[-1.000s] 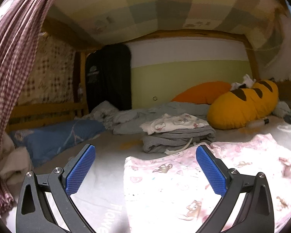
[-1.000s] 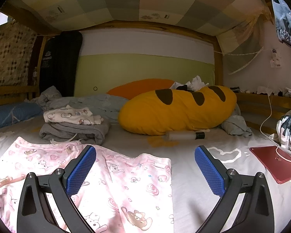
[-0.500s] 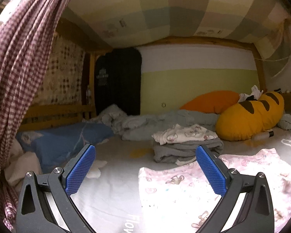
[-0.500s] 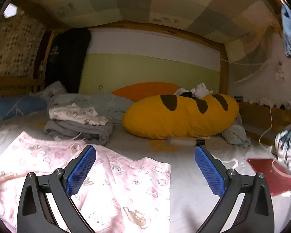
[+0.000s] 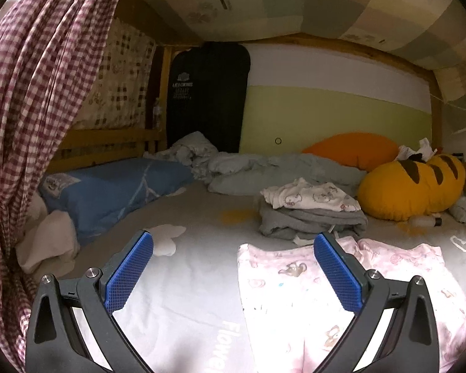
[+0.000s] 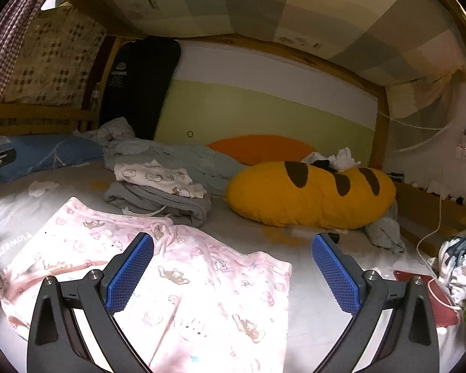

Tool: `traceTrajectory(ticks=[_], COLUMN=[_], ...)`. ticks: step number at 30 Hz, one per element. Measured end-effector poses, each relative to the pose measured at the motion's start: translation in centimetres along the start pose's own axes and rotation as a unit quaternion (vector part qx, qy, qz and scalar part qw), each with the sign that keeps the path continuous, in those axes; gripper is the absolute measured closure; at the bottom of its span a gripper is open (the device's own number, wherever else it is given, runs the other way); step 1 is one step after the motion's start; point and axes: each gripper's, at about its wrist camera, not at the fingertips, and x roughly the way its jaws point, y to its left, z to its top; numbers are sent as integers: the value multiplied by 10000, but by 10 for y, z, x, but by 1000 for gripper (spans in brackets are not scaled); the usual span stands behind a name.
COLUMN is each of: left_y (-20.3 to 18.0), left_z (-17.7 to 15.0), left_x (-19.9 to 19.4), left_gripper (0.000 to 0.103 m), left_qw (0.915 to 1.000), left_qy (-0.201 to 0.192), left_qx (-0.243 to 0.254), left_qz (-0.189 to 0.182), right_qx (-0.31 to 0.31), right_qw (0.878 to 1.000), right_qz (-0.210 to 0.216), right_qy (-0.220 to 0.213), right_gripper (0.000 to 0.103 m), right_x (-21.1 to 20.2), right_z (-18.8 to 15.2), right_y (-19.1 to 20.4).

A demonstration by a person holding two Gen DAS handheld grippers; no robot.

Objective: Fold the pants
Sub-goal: 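Move both tools over the pink pajama pants toward the waistband, then close the right tool on the pink pants waistband edge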

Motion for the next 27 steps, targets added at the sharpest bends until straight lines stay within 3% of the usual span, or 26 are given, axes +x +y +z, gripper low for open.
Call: traceTrajectory(ticks=[3,7,12,15,22,27], left_y=[7,16,17,21,38,53], left_z=[-2,-4,-11,-11,-5,-1], left_x=[-2,-5,-15,-22,-35,-30], left_gripper=[0,0,0,0,0,0], left_qw=[9999,9994,9990,9984,9991,9995], left_qy=[27,285,383,419,216,275], left_qx=[-53,-150,219,281,353,126], left_qz=[143,-141,-89,-251,-90,-3], right_qx=[223,550,301,175,-485,-979], right_qw=[9993,9970,9979,9963,9827,9578], right_qz=[128,294,372,700,1577,2436], right_qy=[272,464,433,470,842,1169], right_gripper=[1,1,1,1,20,36], right_x=[2,4,-9,-18,-22,-31], right_z=[2,-1,-12,-19,-38,-58], right_y=[1,1,22,44,105,154])
